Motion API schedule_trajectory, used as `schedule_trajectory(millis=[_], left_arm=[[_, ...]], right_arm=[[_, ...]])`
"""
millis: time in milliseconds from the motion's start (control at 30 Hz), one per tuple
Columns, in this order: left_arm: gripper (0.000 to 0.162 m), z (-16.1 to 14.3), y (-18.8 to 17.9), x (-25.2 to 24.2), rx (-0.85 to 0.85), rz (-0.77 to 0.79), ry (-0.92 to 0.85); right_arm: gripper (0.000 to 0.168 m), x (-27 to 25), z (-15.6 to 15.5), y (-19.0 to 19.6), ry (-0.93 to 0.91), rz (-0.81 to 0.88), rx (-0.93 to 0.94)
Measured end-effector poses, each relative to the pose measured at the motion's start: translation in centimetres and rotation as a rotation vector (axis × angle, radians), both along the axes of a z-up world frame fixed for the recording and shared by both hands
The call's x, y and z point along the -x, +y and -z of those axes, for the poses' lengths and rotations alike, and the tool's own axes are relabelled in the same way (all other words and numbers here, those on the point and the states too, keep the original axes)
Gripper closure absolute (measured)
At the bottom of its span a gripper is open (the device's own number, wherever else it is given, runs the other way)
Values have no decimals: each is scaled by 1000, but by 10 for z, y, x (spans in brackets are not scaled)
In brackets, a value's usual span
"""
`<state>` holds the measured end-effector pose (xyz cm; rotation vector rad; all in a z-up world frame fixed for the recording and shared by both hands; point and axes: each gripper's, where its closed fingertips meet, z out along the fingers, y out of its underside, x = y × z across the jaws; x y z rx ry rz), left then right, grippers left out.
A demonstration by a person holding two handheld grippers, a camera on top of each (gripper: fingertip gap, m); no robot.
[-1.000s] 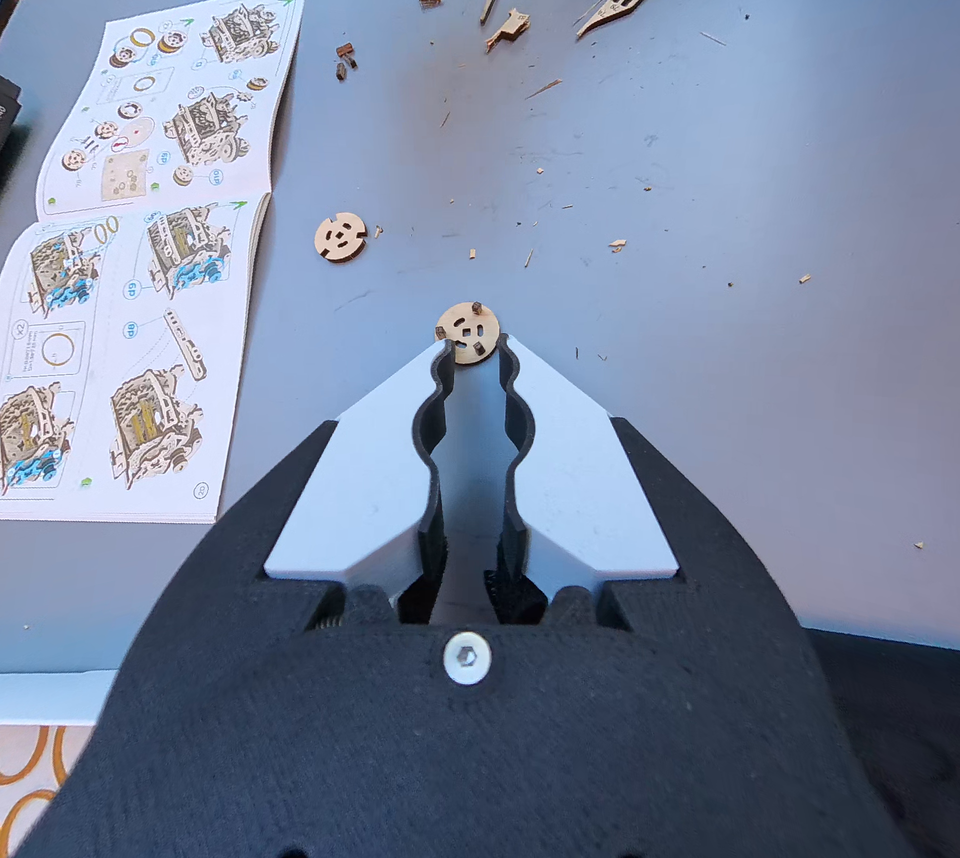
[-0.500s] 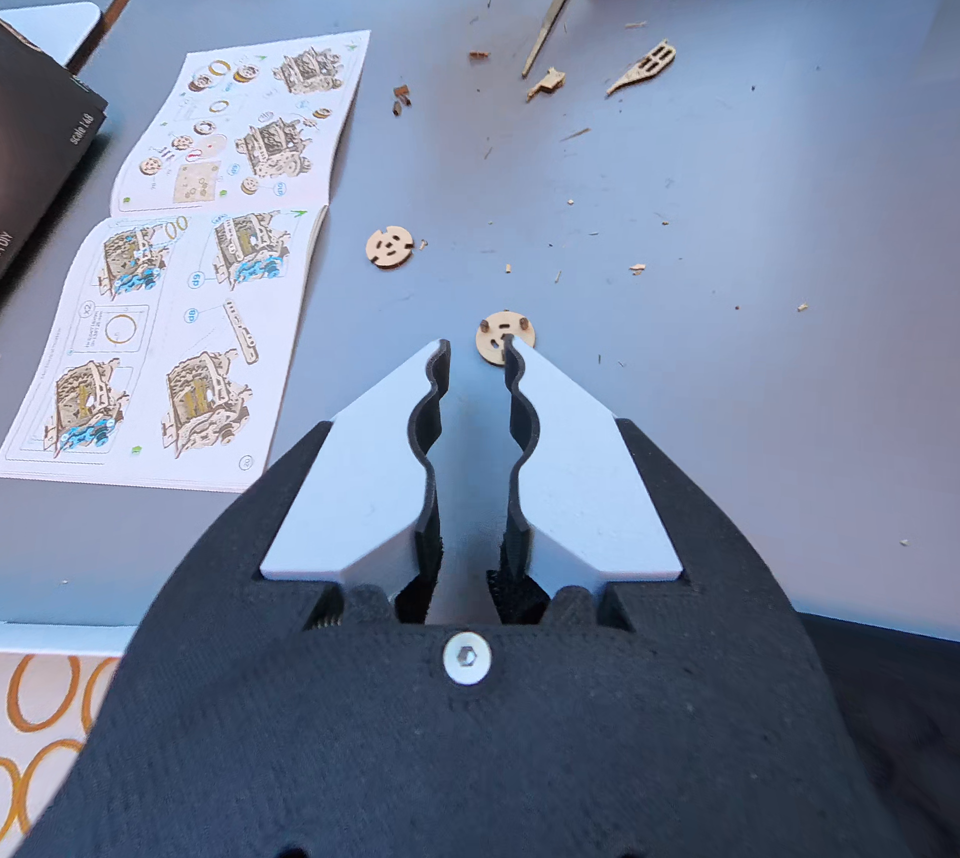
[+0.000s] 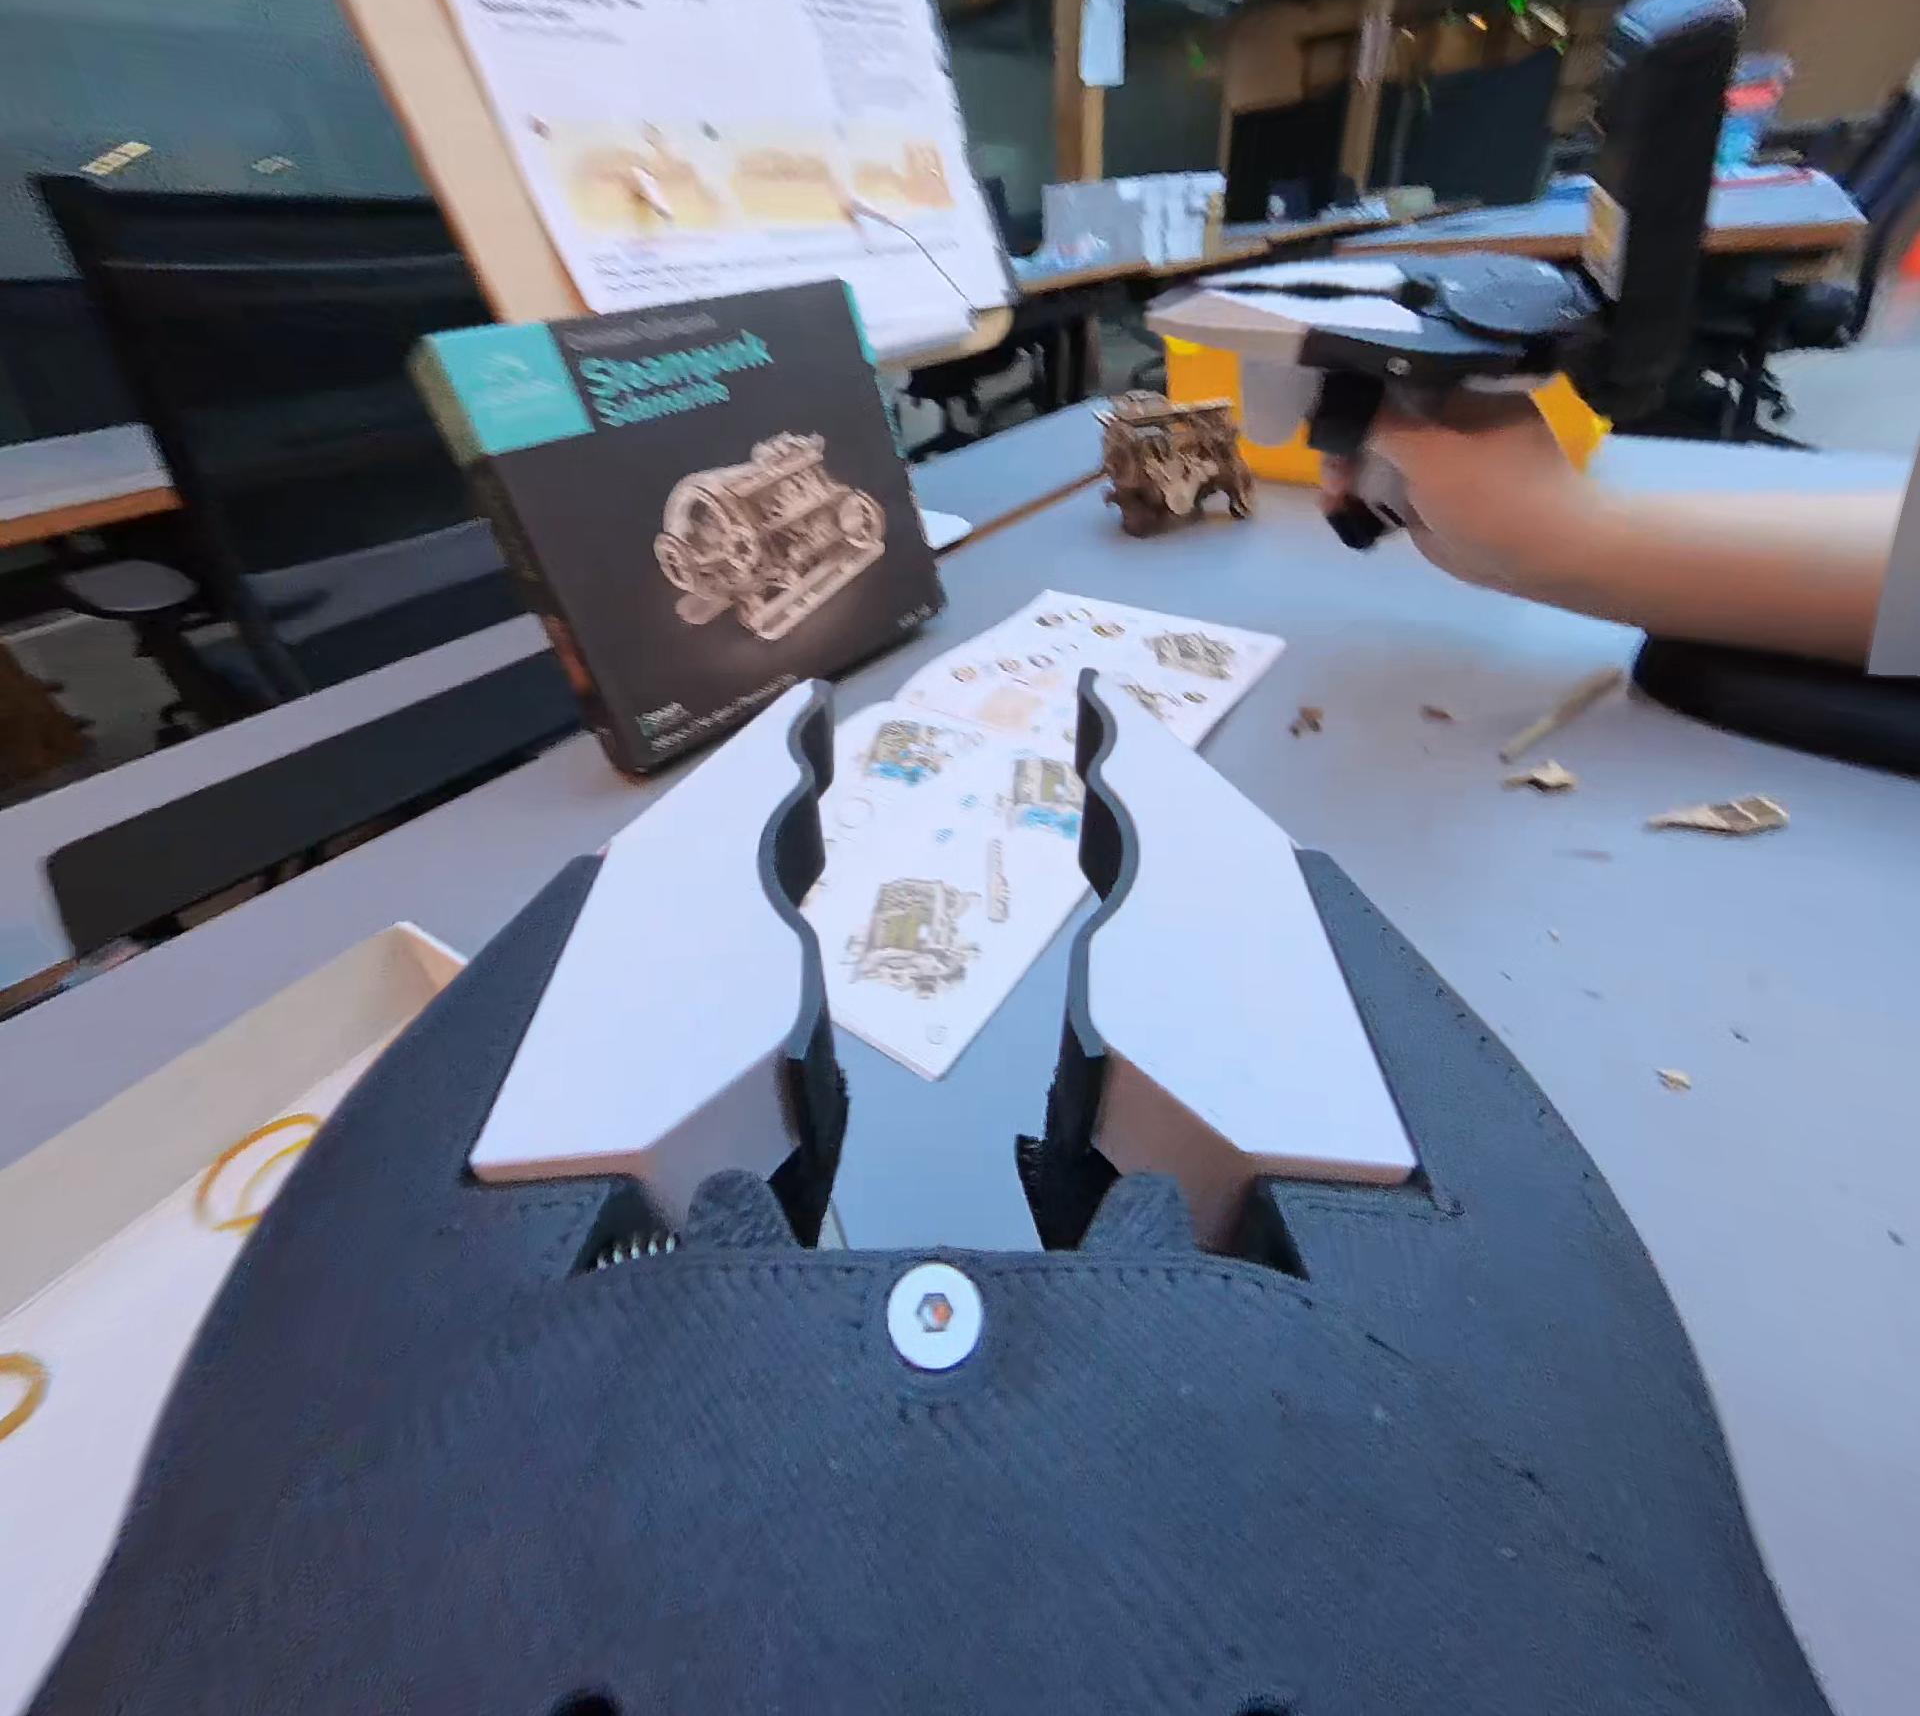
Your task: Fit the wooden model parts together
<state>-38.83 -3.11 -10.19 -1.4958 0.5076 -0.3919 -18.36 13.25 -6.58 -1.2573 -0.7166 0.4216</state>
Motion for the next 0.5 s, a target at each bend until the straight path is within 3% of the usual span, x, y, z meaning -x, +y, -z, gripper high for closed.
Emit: schedule_trajectory(millis=[67, 133, 233, 400, 500], left_arm=[[113, -8, 1, 14, -31, -59, -22], [115, -12, 2, 23, -56, -112, -17], [130, -13, 1, 26, -97, -145, 36], [162, -10, 0, 26, -149, -219, 198], [162, -12, -3, 22, -181, -219, 241]], right_arm=[[166, -8, -7, -1, 48, 7, -10], [151, -9, -10, -6, 31, -23, -54], [150, -10, -7, -5, -19, -13, -85], [163, -10, 0, -2, -52, 4, -64], [168, -24, -4, 3, -97, 28, -105]])
